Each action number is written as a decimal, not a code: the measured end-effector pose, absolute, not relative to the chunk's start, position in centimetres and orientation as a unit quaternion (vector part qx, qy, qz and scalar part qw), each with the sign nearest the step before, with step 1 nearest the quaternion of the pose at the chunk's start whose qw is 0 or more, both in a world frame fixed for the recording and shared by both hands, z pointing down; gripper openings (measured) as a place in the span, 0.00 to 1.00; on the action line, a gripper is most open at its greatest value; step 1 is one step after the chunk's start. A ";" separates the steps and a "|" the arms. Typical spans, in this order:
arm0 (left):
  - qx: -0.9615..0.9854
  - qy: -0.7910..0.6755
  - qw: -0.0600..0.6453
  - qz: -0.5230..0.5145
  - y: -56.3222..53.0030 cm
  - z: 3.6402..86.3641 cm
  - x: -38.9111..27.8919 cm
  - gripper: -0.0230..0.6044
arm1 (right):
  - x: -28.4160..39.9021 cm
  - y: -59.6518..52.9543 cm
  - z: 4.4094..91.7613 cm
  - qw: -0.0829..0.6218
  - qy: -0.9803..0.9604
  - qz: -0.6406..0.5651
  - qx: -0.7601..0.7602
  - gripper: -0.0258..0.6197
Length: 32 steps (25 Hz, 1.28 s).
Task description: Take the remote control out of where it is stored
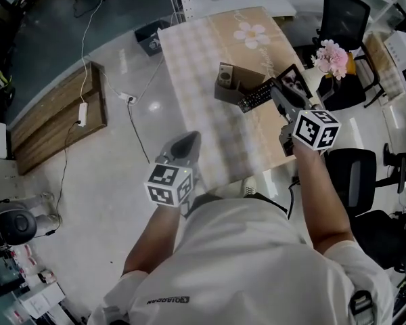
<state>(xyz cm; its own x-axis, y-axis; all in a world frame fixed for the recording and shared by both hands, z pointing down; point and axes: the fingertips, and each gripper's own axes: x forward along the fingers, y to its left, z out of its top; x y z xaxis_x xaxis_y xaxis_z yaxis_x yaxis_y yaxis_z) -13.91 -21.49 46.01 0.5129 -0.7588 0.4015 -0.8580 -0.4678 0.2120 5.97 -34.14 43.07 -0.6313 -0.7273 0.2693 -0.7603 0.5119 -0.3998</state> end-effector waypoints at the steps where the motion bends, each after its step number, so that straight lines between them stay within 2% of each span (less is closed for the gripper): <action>1: 0.848 -0.475 0.197 0.127 -21.4 46.1 -13.8 0.04 | 6.2 -33.6 44.1 0.023 -0.860 0.271 0.433 0.19; 9: 0.853 -0.465 0.195 0.132 -21.0 46.2 -13.1 0.04 | 8.3 -30.9 53.5 -0.084 -0.748 0.465 0.466 0.19; 18: 0.849 -0.473 0.196 0.133 -20.5 46.4 -13.7 0.04 | 7.4 -29.7 60.1 -0.121 -0.690 0.554 0.449 0.19; 32: 0.842 -0.477 0.215 0.131 -20.3 46.9 -13.8 0.04 | 9.9 -30.3 66.8 0.009 -0.685 0.547 0.481 0.25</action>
